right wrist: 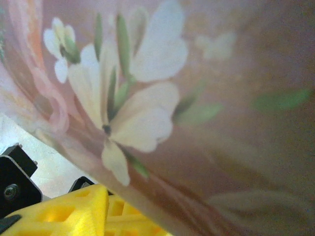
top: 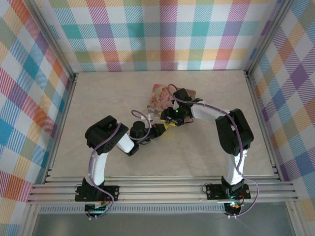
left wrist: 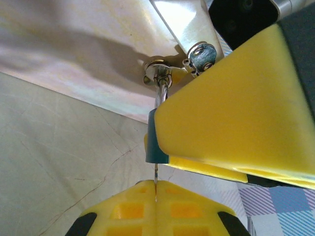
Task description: Unlock a padlock with a key
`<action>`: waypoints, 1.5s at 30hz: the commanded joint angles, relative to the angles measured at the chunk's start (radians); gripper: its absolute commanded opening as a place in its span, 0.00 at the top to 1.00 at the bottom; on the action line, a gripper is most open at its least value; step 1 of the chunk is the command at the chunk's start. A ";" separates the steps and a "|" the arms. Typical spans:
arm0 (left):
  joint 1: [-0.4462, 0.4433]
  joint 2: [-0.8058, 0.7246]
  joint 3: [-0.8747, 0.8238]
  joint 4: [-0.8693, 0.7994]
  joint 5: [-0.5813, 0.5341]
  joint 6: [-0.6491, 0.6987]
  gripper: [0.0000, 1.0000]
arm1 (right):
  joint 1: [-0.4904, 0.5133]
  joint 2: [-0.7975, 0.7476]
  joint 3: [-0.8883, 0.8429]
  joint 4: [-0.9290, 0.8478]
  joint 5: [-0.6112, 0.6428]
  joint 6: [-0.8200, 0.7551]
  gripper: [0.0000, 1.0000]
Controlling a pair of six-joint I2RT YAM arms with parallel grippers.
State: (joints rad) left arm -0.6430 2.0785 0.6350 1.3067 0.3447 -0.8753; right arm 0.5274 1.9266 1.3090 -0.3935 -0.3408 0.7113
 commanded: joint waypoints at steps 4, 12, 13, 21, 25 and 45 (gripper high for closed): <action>-0.005 -0.002 0.022 -0.004 0.014 0.006 1.00 | 0.017 -0.014 0.005 -0.174 -0.047 0.046 0.37; -0.005 -0.055 0.014 -0.070 0.014 0.050 1.00 | 0.006 -0.068 -0.025 -0.164 0.055 0.051 0.33; -0.004 -0.064 0.012 -0.080 0.014 0.057 1.00 | 0.005 -0.081 -0.034 -0.150 0.068 0.057 0.33; -0.004 -0.096 0.022 -0.145 0.024 0.095 1.00 | 0.005 -0.102 -0.061 -0.079 0.086 0.069 0.40; -0.004 -0.108 0.031 -0.167 0.029 0.108 1.00 | 0.006 -0.093 -0.079 -0.026 0.075 0.085 0.40; 0.008 -0.127 0.036 -0.162 0.084 0.120 1.00 | 0.005 -0.028 -0.091 0.052 0.051 0.112 0.46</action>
State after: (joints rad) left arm -0.6395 1.9934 0.6582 1.1267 0.3817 -0.7879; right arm 0.5335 1.8709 1.2373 -0.3431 -0.2657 0.8085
